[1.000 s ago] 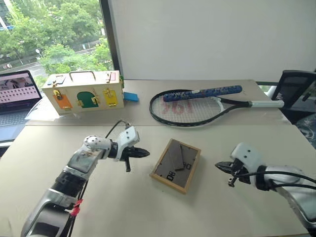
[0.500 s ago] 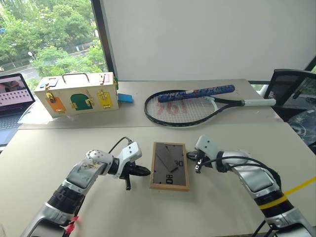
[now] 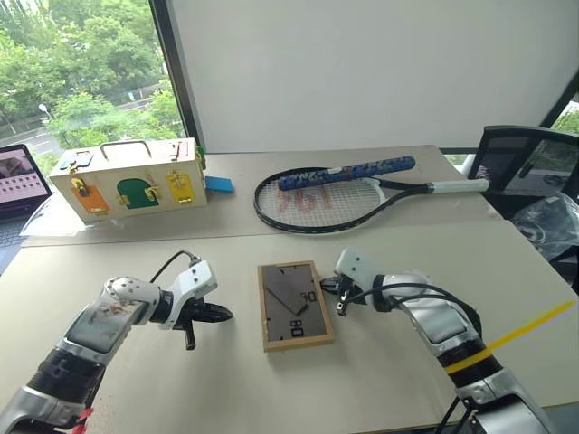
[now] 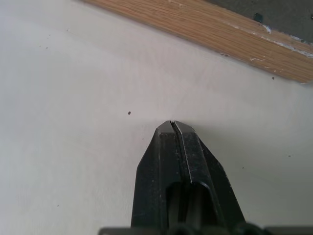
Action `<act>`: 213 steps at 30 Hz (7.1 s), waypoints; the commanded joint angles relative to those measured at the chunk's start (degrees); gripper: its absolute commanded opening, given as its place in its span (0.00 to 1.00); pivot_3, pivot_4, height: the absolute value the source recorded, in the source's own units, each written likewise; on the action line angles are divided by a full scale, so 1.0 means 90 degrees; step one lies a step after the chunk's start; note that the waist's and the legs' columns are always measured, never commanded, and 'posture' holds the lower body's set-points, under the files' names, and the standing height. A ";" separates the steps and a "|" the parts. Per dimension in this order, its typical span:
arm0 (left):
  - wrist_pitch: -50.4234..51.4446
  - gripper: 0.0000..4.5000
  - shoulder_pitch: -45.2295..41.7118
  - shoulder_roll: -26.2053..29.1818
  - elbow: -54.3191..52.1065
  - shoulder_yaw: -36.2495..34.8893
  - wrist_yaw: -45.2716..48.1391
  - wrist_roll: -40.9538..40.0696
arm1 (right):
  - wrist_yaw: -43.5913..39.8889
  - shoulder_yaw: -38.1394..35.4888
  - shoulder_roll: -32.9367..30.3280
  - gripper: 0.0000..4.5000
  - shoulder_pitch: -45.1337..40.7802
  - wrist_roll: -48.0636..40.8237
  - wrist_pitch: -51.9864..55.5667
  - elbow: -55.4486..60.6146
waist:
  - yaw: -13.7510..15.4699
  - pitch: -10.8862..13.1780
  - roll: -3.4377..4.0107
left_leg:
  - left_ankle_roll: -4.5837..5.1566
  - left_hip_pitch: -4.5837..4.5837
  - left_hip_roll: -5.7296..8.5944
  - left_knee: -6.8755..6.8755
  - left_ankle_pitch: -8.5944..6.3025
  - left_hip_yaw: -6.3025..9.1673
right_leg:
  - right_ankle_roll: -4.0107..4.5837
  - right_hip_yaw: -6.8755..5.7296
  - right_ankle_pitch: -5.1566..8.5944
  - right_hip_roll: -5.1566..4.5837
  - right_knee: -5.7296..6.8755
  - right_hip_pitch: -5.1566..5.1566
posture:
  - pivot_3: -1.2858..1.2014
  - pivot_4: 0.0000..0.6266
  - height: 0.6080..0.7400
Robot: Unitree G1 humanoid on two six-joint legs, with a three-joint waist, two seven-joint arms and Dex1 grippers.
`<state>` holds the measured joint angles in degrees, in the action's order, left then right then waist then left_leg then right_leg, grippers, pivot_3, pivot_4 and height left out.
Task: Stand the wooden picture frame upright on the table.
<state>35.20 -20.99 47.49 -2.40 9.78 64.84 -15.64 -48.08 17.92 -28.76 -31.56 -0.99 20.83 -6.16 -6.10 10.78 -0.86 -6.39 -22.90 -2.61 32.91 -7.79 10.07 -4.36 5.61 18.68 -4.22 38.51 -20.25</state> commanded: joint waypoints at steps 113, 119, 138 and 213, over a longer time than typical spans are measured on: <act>0.4534 0.25 -0.1076 -0.2744 -0.0182 -0.2061 -0.4161 -0.7696 | -0.0892 -0.1559 -0.0834 1.00 -0.1072 -0.5030 0.3512 0.2501 | 0.0400 0.0031 -0.0034 | -0.0027 -0.0206 0.0012 0.0031 0.0056 -0.0029 | -0.0005 -0.0015 -0.0059 -0.0028 -0.0055 -0.0123 | 0.52 0.24 0.86; 0.4453 0.25 -0.1040 -0.2702 -0.0239 -0.1959 -0.3948 -0.7381 | -0.0651 -0.0956 -0.1191 1.00 -0.1467 -0.3814 0.3164 0.2345 | 0.0389 0.0032 -0.0032 | -0.0032 -0.0204 0.0011 0.0031 0.0059 -0.0029 | -0.0006 -0.0014 -0.0058 -0.0027 -0.0051 -0.0127 | 0.52 0.24 0.86; 0.4327 0.25 -0.1095 -0.2771 0.0079 -0.2084 -0.3588 -0.6802 | -0.1720 -0.1424 -0.1814 1.00 -0.1054 -0.4655 0.3549 0.2963 | 0.0409 0.0032 -0.0033 | -0.0033 -0.0206 0.0011 0.0022 0.0060 -0.0029 | -0.0005 -0.0016 -0.0059 -0.0028 -0.0054 -0.0126 | 0.52 0.24 0.86; 0.0801 1.00 0.0696 -0.0548 -0.1559 -0.2712 -0.1176 -0.4596 | -0.1042 -0.0734 -0.1021 0.28 -0.1422 -0.3655 0.0718 0.0771 | 0.0380 0.0037 -0.0025 | -0.0063 -0.0182 0.0001 0.0000 0.0089 -0.0031 | 0.0011 -0.0018 -0.0068 -0.0025 -0.0042 -0.0113 | 0.52 0.24 0.86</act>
<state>44.68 -15.14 42.23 -13.89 -13.82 53.03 -58.40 -57.49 12.87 -38.48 -42.39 -31.01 21.73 -1.37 -2.68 11.11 -1.08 -6.96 -24.54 -2.60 32.91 -6.99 9.80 -4.26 5.45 18.07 -4.44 38.12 -21.28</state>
